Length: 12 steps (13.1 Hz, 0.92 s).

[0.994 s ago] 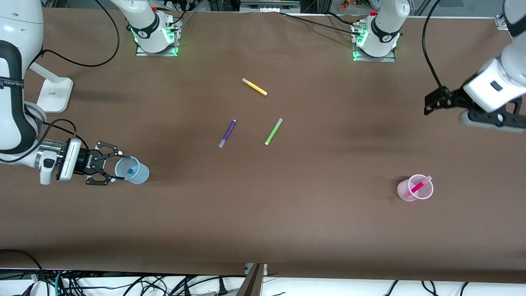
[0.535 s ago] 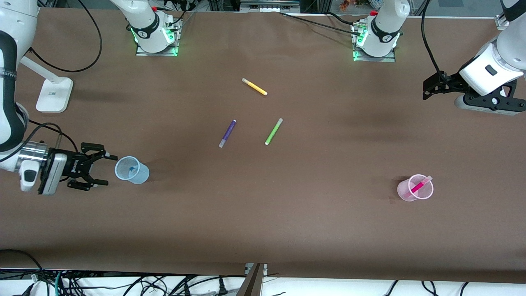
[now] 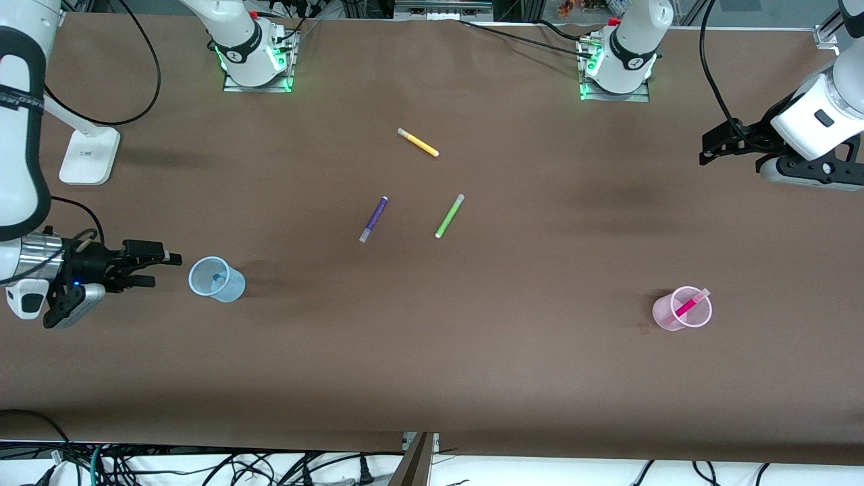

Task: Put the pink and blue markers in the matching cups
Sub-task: 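Release the blue marker into the blue cup while the left gripper withdraws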

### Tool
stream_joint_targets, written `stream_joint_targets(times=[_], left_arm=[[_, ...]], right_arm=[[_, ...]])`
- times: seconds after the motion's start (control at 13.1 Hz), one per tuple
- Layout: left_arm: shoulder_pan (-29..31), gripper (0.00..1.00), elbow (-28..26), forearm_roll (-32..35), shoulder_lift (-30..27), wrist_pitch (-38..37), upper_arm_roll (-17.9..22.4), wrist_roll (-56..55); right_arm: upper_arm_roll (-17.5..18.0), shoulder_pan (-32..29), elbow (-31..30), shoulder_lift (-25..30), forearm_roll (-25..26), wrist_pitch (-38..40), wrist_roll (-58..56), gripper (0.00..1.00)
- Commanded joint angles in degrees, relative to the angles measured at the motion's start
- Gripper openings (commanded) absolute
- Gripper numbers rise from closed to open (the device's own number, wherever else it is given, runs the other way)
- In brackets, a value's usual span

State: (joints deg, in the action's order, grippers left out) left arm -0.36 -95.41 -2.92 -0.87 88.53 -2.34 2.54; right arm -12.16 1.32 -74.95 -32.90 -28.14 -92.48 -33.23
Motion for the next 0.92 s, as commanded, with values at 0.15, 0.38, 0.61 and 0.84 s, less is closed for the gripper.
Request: stream_joint_targets(times=[0.15, 0.38, 0.61, 0.84], left_arm=[[0.18, 1.0, 1.36, -1.04, 0.61, -0.56, -0.12, 0.01], [0.18, 1.0, 1.36, -1.04, 0.61, -0.64, -0.12, -0.08], [0.18, 1.0, 1.36, -1.04, 0.61, -0.64, -0.12, -0.08], [0.18, 1.0, 1.36, -1.04, 0.61, -0.64, -0.21, -0.08]], right_arm=[[0.03, 1.75, 6.39, 2.75, 11.5, 11.16, 20.27, 1.0], [0.03, 4.21, 6.57, 5.91, 16.43, 16.35, 27.66, 1.0], [1.86, 5.71, 3.61, 12.39, 21.0, 17.16, 37.26, 1.0], [8.45, 4.49, -13.66, 25.82, 29.35, 10.16, 37.45, 1.0]])
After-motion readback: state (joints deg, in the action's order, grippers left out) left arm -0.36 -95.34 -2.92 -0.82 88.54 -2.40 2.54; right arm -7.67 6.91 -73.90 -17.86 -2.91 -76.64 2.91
